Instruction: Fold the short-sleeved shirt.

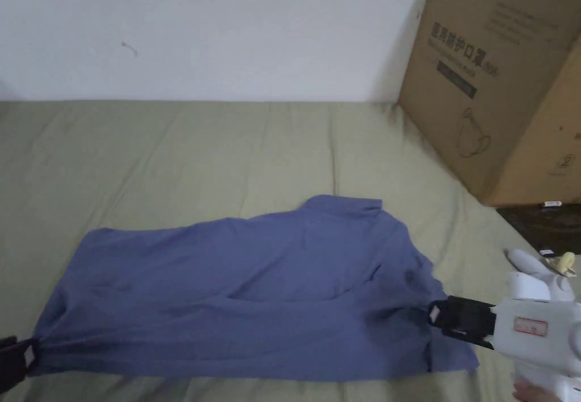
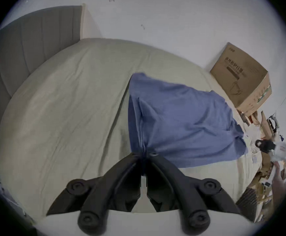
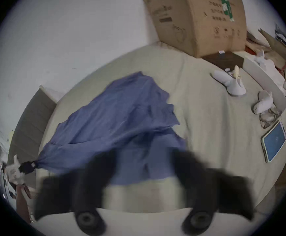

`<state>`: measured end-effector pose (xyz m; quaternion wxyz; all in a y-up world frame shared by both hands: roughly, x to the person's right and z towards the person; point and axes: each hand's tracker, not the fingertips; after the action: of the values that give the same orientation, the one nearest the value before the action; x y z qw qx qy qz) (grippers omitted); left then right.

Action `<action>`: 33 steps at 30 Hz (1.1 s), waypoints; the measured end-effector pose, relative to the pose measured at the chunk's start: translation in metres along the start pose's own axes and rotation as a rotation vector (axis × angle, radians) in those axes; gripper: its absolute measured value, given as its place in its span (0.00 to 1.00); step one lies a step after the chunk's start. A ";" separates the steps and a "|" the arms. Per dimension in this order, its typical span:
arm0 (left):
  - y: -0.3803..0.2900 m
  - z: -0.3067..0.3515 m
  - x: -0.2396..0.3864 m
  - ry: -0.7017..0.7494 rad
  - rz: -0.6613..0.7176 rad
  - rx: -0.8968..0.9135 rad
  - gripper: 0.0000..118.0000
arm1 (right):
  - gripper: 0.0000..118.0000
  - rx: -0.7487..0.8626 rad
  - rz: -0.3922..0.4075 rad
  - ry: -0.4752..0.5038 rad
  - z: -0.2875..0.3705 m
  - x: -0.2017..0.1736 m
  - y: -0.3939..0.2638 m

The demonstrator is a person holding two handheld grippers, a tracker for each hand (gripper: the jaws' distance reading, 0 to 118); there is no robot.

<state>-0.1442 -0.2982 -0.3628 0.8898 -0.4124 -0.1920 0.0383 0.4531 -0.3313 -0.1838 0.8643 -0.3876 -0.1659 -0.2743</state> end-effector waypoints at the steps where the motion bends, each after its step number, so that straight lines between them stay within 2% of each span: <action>1: 0.001 0.001 0.004 0.003 -0.020 -0.003 0.03 | 0.92 -0.059 -0.010 -0.037 -0.012 0.004 0.003; 2: 0.002 0.001 0.007 0.005 -0.032 -0.006 0.03 | 0.92 -0.064 -0.029 -0.051 -0.020 0.009 0.005; 5: 0.004 -0.003 0.009 0.001 -0.029 -0.019 0.03 | 0.92 -0.222 -0.023 -0.075 -0.056 0.017 0.008; 6: 0.003 -0.004 0.009 0.001 -0.026 -0.023 0.03 | 0.88 -0.253 0.001 -0.095 -0.065 0.017 0.007; 7: 0.002 -0.005 0.009 0.005 -0.019 -0.026 0.03 | 0.67 -0.285 0.042 -0.112 -0.071 0.016 0.005; 8: 0.003 -0.008 0.005 0.009 -0.012 -0.029 0.03 | 0.53 -0.288 0.107 -0.112 -0.074 0.013 0.001; 9: 0.003 -0.008 0.004 0.012 -0.006 -0.032 0.03 | 0.40 -0.268 0.208 -0.155 -0.071 0.008 -0.002; 10: 0.002 -0.008 0.004 0.010 0.002 -0.035 0.03 | 0.16 -0.240 0.332 -0.202 -0.065 0.002 -0.004; 11: 0.002 -0.007 0.002 0.002 0.007 -0.039 0.03 | 0.04 -0.239 0.407 -0.206 -0.059 0.000 -0.005; 12: 0.003 -0.008 -0.003 -0.005 0.008 -0.042 0.03 | 0.04 -0.246 0.419 -0.179 -0.053 0.000 -0.005; 13: 0.002 -0.007 -0.003 -0.010 0.006 -0.043 0.03 | 0.04 -0.260 0.380 -0.116 -0.044 0.000 -0.002; 14: 0.001 -0.002 -0.004 0.003 -0.002 -0.021 0.03 | 0.04 -0.250 0.374 -0.156 -0.034 0.001 -0.001; 17: 0.000 0.007 -0.019 -0.061 0.095 -0.030 0.03 | 0.04 -0.229 0.380 -0.125 0.001 0.008 -0.001; 20: -0.018 0.018 -0.028 -0.041 0.064 -0.094 0.03 | 0.04 -0.232 0.275 -0.071 0.032 0.022 -0.012; 21: -0.027 0.021 -0.029 -0.034 0.049 -0.135 0.03 | 0.04 -0.239 0.262 -0.056 0.041 0.026 -0.018; 26: -0.085 0.035 -0.046 -0.043 0.059 -0.332 0.03 | 0.04 -0.368 0.281 -0.054 0.062 0.046 -0.065; 31: -0.109 0.040 -0.058 -0.067 0.156 -0.389 0.03 | 0.05 -0.409 0.285 -0.074 0.061 0.053 -0.093; 32: -0.109 0.041 -0.061 -0.080 0.193 -0.383 0.03 | 0.10 -0.393 0.283 -0.084 0.066 0.041 -0.096; 33: -0.107 0.042 -0.062 -0.078 0.217 -0.369 0.06 | 0.27 -0.376 0.292 -0.100 0.070 0.033 -0.097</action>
<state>-0.2264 -0.3519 -0.2773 0.7818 -0.5847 -0.1844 0.1137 0.4160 -0.3427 -0.0662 0.7981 -0.5747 -0.0966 -0.1531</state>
